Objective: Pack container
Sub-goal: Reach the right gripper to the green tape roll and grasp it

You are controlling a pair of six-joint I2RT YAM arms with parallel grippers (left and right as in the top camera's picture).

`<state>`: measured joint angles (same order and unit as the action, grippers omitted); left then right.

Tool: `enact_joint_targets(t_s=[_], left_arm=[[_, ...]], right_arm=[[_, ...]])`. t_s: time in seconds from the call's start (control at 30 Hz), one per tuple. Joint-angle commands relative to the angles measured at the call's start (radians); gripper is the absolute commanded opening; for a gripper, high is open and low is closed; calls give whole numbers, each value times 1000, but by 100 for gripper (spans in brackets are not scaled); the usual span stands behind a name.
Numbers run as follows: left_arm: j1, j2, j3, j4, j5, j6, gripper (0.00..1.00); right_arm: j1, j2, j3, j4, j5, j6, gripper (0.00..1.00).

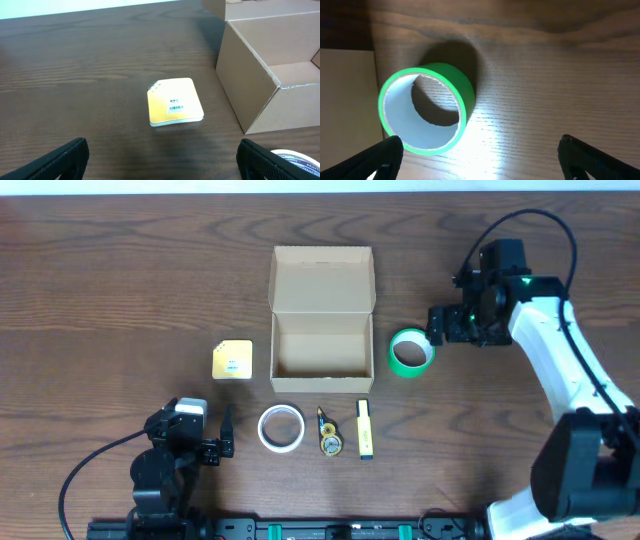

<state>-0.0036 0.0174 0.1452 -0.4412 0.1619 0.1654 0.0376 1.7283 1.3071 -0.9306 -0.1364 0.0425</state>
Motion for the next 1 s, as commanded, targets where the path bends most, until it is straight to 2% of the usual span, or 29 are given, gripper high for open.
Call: enact_joint_targets(t_s=[0.0,0.13,0.23,0.3,0.37,0.43,0.5,0.53,0.57,0.6,0.8,0.97], left_arm=[[3,0,-17,-3,11,14,95],[3,0,-18,-3,12,14,95],[3,0,-18,-3,11,14,95],[3,0,-17,-3,12,14,95],[3,0,-17,-3,12,14,95],[3,0,-17,-3,12,14,95],[3,0,-17,-3,11,14,95],[3,0,-17,-3,12,14,95],[3,0,-17,-3,12,14,95],[3,0,-17,-3,12,14,95],[3,0,-17,-3,12,14,96],[3,0,-17,-3,12,14,95]], right_arm=[[5,37,15,5,-10,-21,99],[27,106,15,39,-10,-21,98],[56,155,15,67,-8,-21,90],[81,205,15,80,36,-6,92],[89,233,15,87,35,-5,86],[90,251,15,94,35,-5,63],[89,254,15,105,35,-6,46],[89,254,15,114,36,-6,23],[89,253,15,119,36,-6,7],[89,253,15,119,35,-6,1],[90,165,68,85,72,-6,1],[140,-107,167,-11,163,-23,1]])
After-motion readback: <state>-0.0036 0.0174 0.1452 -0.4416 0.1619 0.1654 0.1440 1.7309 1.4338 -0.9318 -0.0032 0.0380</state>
